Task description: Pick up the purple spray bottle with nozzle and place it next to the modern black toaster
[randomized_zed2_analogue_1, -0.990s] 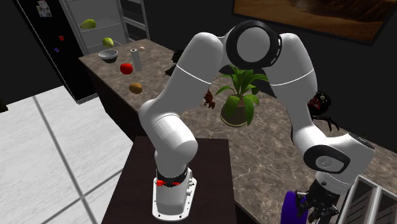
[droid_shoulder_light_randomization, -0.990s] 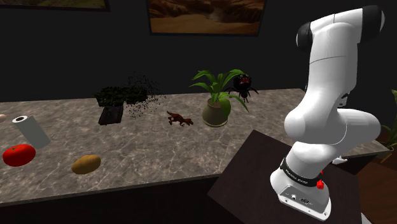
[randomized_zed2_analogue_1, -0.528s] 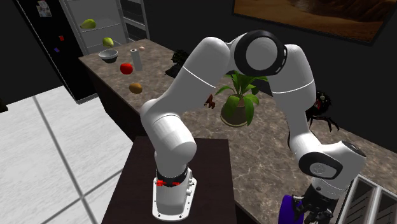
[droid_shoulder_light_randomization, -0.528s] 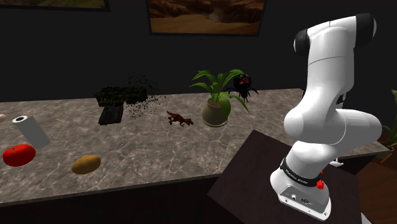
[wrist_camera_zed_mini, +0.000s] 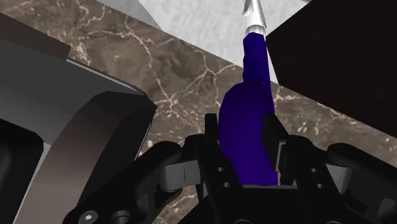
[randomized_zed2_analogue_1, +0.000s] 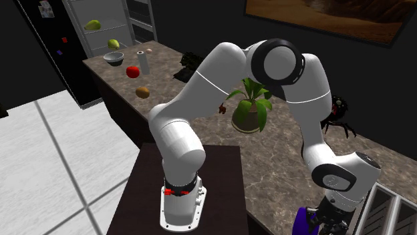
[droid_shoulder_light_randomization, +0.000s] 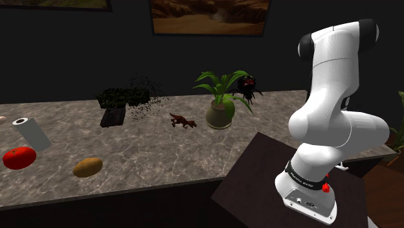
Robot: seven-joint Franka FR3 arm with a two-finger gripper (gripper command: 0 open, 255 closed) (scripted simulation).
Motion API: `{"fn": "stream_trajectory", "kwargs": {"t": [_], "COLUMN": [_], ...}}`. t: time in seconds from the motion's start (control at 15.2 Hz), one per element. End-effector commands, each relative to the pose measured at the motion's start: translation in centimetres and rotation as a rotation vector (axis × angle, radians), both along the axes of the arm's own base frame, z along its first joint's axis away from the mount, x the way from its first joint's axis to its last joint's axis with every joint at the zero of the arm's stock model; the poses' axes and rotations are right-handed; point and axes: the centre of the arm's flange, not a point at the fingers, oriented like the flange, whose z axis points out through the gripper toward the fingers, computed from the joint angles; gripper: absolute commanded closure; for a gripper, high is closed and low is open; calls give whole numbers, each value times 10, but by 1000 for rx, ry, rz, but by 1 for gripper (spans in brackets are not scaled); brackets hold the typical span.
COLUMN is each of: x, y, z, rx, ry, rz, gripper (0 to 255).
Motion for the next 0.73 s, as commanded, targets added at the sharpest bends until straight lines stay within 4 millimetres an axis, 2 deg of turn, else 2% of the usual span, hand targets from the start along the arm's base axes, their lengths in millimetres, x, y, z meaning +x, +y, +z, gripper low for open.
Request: {"fn": "stream_trajectory", "kwargs": {"t": [0.0, 0.13, 0.2, 0.53, 0.66], "x": [-2, -2, -3, -2, 5], "y": [4, 4, 3, 4, -1], "z": [-4, -4, -4, -4, 21], "rx": [14, 14, 14, 14, 14], "ry": [3, 3, 3, 3, 3], "rz": [-6, -6, -6, -6, -6], "gripper": [255, 255, 0, 0, 0]}}
